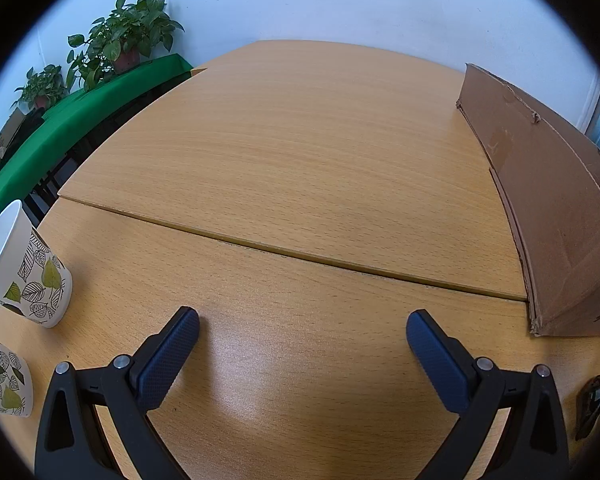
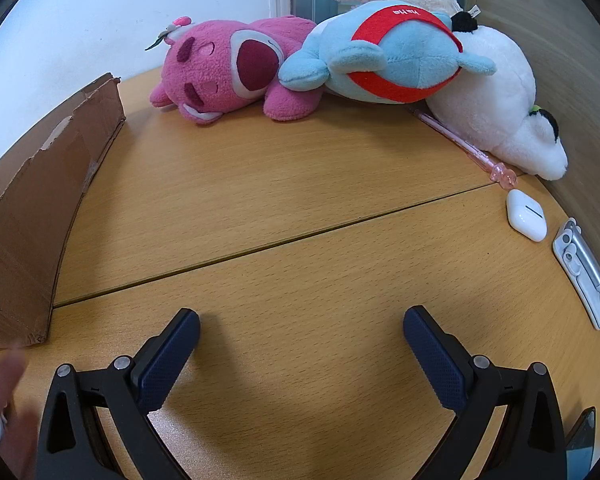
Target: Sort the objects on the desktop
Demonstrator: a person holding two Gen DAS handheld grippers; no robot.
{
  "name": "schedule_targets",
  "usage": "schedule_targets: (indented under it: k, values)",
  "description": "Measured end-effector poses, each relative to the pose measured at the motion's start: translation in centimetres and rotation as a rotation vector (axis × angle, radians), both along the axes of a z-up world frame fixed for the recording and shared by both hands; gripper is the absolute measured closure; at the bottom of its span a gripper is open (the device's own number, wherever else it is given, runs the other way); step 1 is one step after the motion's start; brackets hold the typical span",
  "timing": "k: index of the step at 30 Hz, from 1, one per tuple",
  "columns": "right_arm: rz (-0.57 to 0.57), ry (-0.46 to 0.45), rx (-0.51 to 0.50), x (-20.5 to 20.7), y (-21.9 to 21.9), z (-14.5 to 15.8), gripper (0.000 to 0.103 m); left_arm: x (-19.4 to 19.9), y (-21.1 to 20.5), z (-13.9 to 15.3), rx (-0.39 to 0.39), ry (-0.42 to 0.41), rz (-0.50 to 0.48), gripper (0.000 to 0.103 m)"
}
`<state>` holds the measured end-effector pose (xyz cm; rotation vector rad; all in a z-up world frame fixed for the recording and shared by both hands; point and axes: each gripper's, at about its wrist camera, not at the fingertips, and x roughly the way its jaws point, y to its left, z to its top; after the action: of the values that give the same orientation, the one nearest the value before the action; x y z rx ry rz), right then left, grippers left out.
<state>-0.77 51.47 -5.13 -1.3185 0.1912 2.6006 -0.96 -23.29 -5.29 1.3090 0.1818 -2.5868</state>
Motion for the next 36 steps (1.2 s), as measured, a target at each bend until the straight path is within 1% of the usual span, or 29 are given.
schedule_targets:
  k: [36]
  values:
    - [0.000,0.000,0.001,-0.12,0.14,-0.06,0.000,-0.17,-0.12,0.03,-0.002,-0.001,-0.010,0.000]
